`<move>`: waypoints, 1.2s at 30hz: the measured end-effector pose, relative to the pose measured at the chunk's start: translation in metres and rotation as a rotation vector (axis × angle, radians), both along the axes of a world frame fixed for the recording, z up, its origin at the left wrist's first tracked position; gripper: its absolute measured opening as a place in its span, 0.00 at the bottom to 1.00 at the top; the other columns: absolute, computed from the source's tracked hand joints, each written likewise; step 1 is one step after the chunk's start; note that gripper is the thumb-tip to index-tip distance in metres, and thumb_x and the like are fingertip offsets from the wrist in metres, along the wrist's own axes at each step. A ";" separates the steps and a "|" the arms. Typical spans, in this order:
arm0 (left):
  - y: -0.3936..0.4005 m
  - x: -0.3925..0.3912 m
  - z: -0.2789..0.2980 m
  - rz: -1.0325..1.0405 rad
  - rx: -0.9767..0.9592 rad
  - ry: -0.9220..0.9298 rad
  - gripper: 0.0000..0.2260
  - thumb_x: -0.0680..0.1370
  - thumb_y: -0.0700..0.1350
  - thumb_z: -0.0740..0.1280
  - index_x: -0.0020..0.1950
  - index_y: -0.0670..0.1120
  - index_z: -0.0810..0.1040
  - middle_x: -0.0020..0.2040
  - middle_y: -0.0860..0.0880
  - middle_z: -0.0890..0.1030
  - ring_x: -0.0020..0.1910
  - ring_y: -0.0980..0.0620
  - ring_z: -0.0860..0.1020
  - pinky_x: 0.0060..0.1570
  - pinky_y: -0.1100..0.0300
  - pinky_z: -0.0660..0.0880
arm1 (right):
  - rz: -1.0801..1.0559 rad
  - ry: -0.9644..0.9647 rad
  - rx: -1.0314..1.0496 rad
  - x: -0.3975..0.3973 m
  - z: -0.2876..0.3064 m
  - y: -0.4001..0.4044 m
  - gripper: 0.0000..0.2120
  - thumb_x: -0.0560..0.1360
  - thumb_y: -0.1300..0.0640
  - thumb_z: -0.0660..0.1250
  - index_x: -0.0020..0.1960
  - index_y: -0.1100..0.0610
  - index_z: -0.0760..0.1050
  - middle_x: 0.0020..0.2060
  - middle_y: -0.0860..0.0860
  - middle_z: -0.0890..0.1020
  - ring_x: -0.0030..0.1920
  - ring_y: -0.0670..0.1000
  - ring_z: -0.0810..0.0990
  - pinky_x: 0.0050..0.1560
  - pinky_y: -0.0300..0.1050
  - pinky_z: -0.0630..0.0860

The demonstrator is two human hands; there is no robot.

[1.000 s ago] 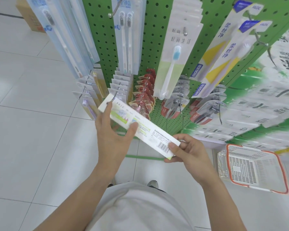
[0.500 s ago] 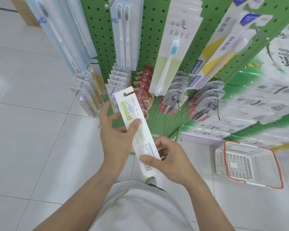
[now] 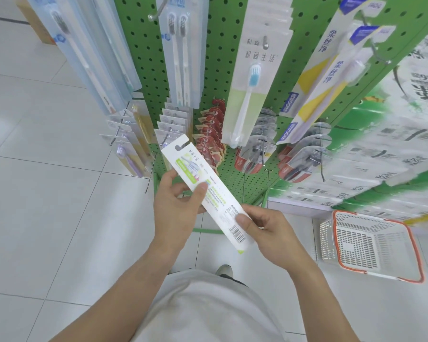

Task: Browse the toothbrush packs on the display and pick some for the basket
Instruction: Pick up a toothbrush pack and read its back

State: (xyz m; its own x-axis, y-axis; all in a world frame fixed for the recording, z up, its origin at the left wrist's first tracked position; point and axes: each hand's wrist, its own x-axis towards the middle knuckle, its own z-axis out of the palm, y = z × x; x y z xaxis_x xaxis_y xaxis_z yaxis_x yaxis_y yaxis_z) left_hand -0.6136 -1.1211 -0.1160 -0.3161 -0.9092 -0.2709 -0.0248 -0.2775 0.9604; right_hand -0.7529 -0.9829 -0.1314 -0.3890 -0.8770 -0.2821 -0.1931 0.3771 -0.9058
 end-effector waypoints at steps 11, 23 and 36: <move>0.013 -0.014 0.030 -0.080 -0.320 -0.095 0.28 0.73 0.41 0.77 0.67 0.61 0.70 0.50 0.54 0.83 0.40 0.55 0.84 0.42 0.57 0.81 | 0.148 0.404 -0.057 0.034 0.013 -0.018 0.37 0.83 0.55 0.64 0.83 0.46 0.46 0.79 0.40 0.58 0.77 0.37 0.58 0.74 0.37 0.60; 0.001 -0.028 0.048 -0.212 -0.346 -0.022 0.13 0.73 0.53 0.78 0.53 0.58 0.79 0.49 0.52 0.84 0.48 0.52 0.83 0.48 0.50 0.82 | -0.027 0.004 -0.164 0.000 0.018 -0.010 0.14 0.80 0.55 0.62 0.61 0.40 0.78 0.43 0.64 0.79 0.38 0.59 0.73 0.41 0.51 0.69; -0.011 -0.056 0.093 -0.284 -0.352 0.265 0.17 0.73 0.32 0.74 0.57 0.45 0.78 0.49 0.50 0.87 0.48 0.51 0.85 0.46 0.63 0.80 | -0.128 -0.058 -0.311 -0.012 0.049 -0.023 0.10 0.79 0.61 0.70 0.56 0.48 0.82 0.45 0.47 0.87 0.46 0.47 0.84 0.47 0.41 0.78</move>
